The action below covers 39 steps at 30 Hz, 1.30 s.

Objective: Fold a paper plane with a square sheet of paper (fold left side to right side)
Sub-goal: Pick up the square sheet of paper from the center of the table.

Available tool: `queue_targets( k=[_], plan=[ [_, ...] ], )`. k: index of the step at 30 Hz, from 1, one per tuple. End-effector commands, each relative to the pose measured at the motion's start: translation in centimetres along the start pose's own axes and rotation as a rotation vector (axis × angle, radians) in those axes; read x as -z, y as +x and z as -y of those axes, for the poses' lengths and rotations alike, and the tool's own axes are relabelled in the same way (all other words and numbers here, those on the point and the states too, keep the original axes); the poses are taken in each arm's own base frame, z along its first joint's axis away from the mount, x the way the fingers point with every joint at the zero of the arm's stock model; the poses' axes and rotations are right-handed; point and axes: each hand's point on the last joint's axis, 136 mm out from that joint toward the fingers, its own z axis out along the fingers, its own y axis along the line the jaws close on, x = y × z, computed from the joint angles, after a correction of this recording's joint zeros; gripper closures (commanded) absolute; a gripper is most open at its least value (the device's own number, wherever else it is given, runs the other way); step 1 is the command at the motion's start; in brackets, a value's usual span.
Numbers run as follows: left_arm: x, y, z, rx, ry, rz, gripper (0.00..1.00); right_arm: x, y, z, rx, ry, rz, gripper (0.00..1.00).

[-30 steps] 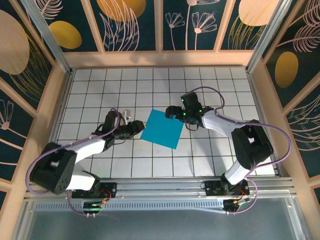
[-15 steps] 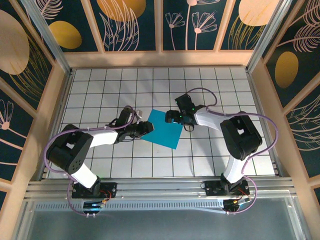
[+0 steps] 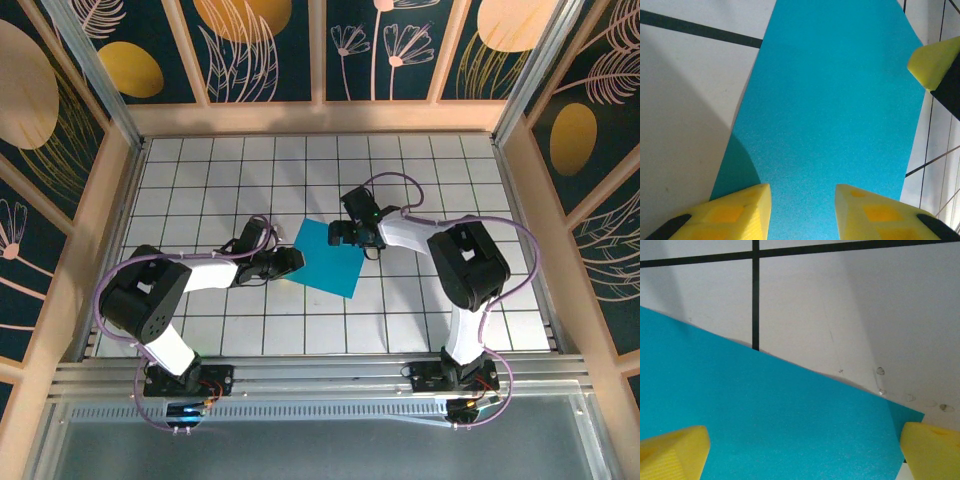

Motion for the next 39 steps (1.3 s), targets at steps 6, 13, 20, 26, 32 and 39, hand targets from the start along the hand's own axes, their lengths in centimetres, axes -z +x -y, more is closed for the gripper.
queue_targets(
  k=[6, 13, 20, 26, 32, 39],
  plan=[
    [-0.5, 1.2, -1.8, 0.019, -0.061, -0.029, 0.64, -0.4, 2.4, -2.1, 0.052, -0.023, -0.068, 0.01],
    [-0.5, 1.2, -1.6, 0.018, -0.058, -0.027, 0.64, 0.3, 3.2, -3.7, 0.077, -0.047, -0.075, 0.03],
    [-0.5, 0.9, -0.9, 0.015, -0.027, -0.016, 0.65, 0.4, 4.2, -5.6, 0.106, -0.092, -0.103, 0.13],
    [-0.4, 0.6, -0.4, 0.013, -0.015, -0.008, 0.65, 0.3, 4.7, -6.9, 0.117, -0.131, -0.131, 0.26],
    [0.5, -0.2, 0.5, 0.000, 0.004, 0.034, 0.58, 0.9, 4.5, -7.4, 0.124, -0.166, -0.134, 0.41],
    [2.7, -2.0, 2.7, -0.044, 0.038, 0.111, 0.45, 3.0, 3.8, -7.8, 0.117, -0.263, -0.121, 0.53]
  ],
)
